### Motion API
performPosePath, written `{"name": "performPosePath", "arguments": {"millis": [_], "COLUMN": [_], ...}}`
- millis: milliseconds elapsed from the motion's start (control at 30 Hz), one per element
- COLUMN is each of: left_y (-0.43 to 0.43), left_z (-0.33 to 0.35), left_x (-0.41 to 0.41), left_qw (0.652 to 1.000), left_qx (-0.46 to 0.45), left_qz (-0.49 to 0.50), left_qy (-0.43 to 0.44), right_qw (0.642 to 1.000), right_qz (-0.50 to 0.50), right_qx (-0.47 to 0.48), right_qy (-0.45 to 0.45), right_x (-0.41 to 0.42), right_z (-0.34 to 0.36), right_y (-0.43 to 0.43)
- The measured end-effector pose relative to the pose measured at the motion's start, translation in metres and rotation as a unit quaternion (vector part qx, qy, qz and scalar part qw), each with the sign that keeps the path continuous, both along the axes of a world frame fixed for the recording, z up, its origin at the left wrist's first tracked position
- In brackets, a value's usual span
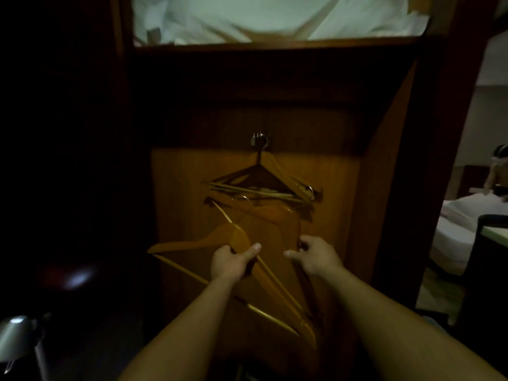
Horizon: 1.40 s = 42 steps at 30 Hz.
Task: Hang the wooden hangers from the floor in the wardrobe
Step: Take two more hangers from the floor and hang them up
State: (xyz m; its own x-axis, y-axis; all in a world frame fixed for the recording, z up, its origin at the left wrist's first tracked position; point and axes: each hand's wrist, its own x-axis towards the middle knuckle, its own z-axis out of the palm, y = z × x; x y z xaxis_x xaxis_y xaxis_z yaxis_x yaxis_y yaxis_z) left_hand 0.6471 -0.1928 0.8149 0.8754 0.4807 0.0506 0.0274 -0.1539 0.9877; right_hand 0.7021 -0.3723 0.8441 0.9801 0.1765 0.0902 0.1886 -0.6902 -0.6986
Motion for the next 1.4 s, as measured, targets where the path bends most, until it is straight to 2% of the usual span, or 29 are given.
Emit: {"name": "performPosePath", "arguments": {"millis": [200, 433, 633, 933, 1167, 1400], "left_y": [0.003, 0.028, 0.039, 0.049, 0.058, 0.057], "left_z": [0.036, 0.068, 0.073, 0.077, 0.074, 0.068], "left_x": [0.03, 0.08, 0.13, 0.183, 0.224, 0.254], "left_qw": [0.999, 0.996, 0.993, 0.992, 0.994, 0.994], "left_qx": [0.026, 0.054, 0.08, 0.051, 0.002, 0.035], "left_qz": [0.029, 0.009, 0.009, -0.034, -0.022, 0.015], "left_qy": [-0.034, -0.067, -0.091, -0.108, -0.106, -0.1], "right_qw": [0.999, 0.997, 0.992, 0.987, 0.986, 0.988], "right_qz": [-0.008, -0.02, -0.045, -0.078, -0.04, -0.009], "right_qx": [0.002, 0.02, -0.017, -0.087, -0.116, -0.109], "right_qy": [-0.048, -0.078, -0.115, -0.11, -0.111, -0.104], "right_x": [0.027, 0.074, 0.112, 0.163, 0.215, 0.26], "right_z": [0.049, 0.085, 0.1, 0.121, 0.133, 0.136], "right_y": [0.003, 0.026, 0.046, 0.066, 0.082, 0.085]}}
